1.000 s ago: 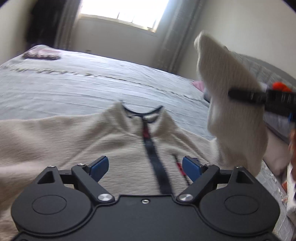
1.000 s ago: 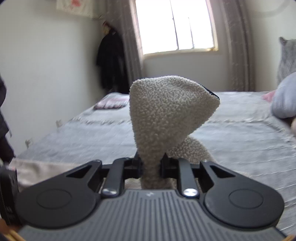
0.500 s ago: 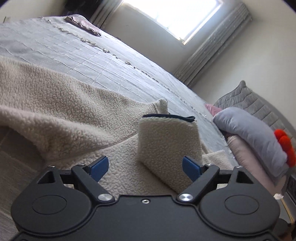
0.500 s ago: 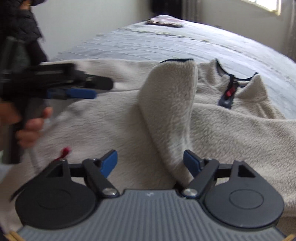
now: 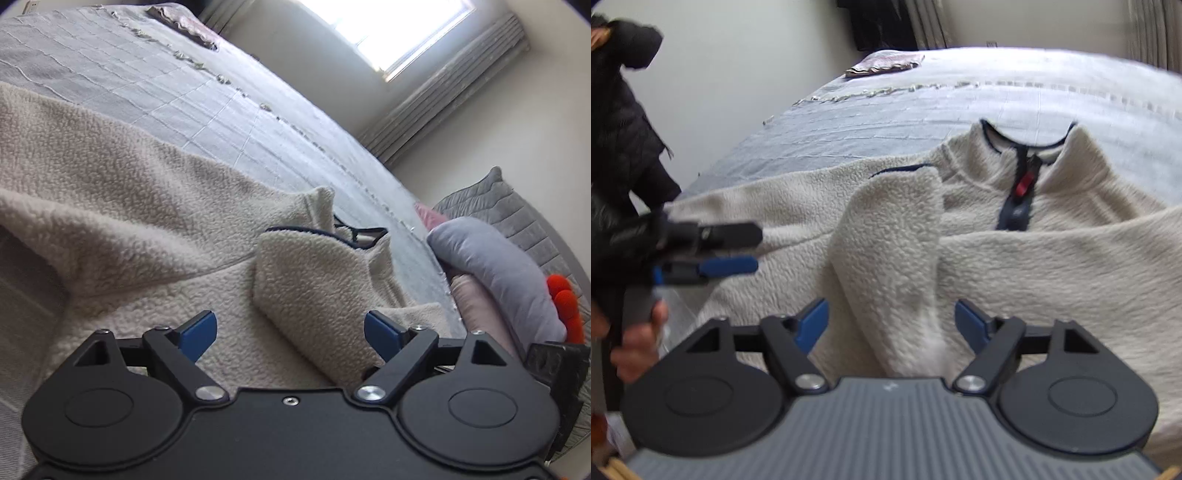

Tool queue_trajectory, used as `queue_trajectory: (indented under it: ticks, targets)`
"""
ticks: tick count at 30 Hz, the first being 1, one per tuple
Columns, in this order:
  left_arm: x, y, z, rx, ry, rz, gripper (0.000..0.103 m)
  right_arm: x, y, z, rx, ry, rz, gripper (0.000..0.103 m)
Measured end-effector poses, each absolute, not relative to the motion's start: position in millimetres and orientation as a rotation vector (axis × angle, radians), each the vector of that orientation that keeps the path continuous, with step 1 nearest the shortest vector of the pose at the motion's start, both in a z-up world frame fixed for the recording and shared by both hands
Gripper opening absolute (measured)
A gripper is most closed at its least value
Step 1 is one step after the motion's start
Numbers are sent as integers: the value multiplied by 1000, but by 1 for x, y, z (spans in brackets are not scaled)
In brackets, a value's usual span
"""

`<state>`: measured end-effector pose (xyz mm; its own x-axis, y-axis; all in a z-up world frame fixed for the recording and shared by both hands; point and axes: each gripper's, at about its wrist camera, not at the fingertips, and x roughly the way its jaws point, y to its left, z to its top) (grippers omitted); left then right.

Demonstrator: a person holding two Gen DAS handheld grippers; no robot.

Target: Fold large clothes

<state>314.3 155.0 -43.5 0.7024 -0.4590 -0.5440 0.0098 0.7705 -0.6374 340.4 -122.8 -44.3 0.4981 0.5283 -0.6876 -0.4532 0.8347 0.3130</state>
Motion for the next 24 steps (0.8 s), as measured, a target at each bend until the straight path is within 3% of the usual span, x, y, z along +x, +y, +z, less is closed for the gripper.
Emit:
queue_trajectory:
  ticks: [5, 7, 11, 14, 18, 21, 24]
  targets:
    - [314, 174, -38, -647, 763, -287, 87, 310, -87, -42, 50, 850, 777, 59]
    - [313, 178, -39, -655, 768, -283, 87, 291, -79, -39, 0, 860, 871, 50]
    - [307, 184, -49, -690, 781, -288, 87, 266, -83, -35, -89, 864, 903, 50]
    - [302, 190, -56, -753, 797, -312, 86, 260, -110, -27, -86, 851, 864, 55]
    - [281, 206, -59, -884, 761, -379, 87, 256, -168, -15, -57, 815, 761, 69]
    - [271, 209, -64, -879, 769, -367, 91, 257, -218, -10, -39, 798, 657, 72]
    - [275, 199, -74, -785, 823, -297, 89, 265, -263, -8, -9, 786, 531, 74]
